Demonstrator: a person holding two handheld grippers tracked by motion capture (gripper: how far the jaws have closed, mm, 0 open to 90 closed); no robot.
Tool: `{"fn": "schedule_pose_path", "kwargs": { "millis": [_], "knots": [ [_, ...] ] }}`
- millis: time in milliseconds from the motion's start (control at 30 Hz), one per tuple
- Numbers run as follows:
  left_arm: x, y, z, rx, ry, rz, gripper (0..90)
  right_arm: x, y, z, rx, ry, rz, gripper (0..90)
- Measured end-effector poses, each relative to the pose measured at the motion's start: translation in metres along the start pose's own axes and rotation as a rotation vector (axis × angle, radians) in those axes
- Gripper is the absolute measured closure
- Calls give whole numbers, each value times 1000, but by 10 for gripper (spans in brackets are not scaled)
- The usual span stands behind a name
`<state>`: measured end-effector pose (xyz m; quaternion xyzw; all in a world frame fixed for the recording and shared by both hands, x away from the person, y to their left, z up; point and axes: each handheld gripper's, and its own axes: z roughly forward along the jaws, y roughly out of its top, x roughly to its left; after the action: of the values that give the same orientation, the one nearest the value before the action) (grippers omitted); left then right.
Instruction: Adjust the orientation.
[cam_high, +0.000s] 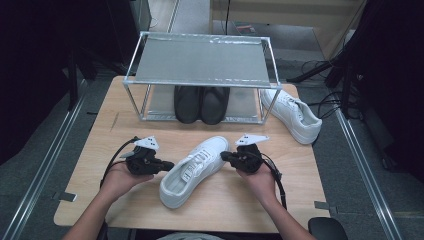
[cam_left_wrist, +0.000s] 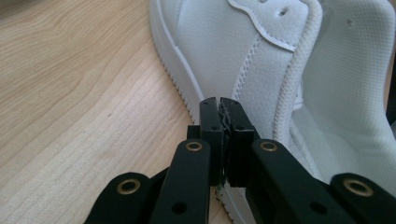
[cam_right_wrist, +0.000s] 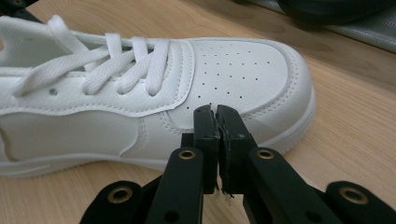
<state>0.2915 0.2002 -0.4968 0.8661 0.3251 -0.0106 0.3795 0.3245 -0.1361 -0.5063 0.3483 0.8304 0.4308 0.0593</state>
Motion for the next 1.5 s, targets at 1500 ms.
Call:
{"fn": "schedule_pose_path", "kwargs": {
  "millis": [1500],
  "knots": [
    [15, 16, 24, 58, -42, -18, 898, 51, -13, 6, 22, 85, -39, 900]
  ]
}}
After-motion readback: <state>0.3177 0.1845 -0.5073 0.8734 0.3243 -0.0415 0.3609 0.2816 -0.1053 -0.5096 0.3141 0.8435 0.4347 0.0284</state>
